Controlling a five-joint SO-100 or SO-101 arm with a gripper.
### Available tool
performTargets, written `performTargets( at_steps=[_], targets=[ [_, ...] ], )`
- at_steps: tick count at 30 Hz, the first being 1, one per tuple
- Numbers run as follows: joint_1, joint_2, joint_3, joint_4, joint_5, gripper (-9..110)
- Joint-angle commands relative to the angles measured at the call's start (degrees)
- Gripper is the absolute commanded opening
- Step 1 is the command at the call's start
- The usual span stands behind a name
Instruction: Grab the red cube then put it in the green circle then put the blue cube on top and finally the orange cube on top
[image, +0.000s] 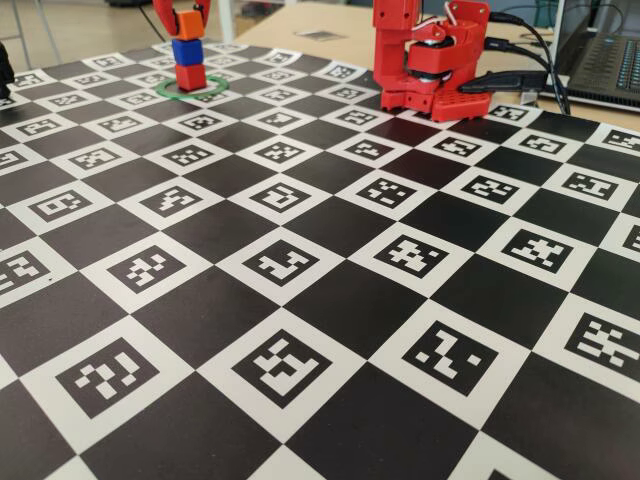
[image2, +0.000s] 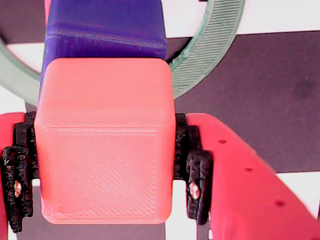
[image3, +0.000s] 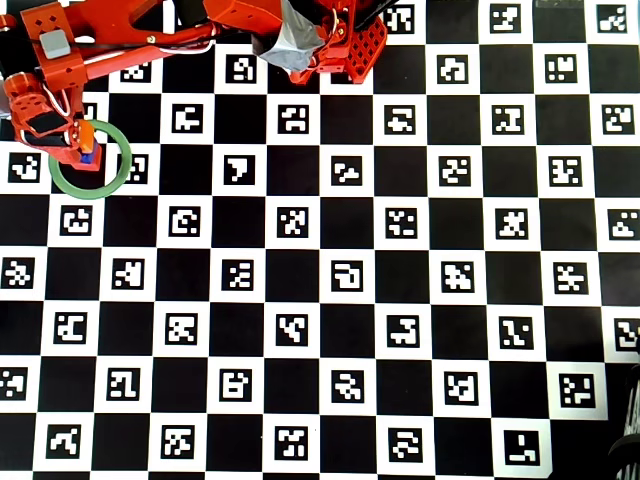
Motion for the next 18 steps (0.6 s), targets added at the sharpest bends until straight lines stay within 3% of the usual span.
performTargets(
  at_steps=[1, 6, 18],
  targets=[
    [0.8, 1.9, -0.9, -0.6, 0.0, 11],
    [0.8, 2.0, -0.9, -0.6, 0.0, 24],
    [1.1, 2.9, -2.1, 0.2, 1.0, 31]
  ],
)
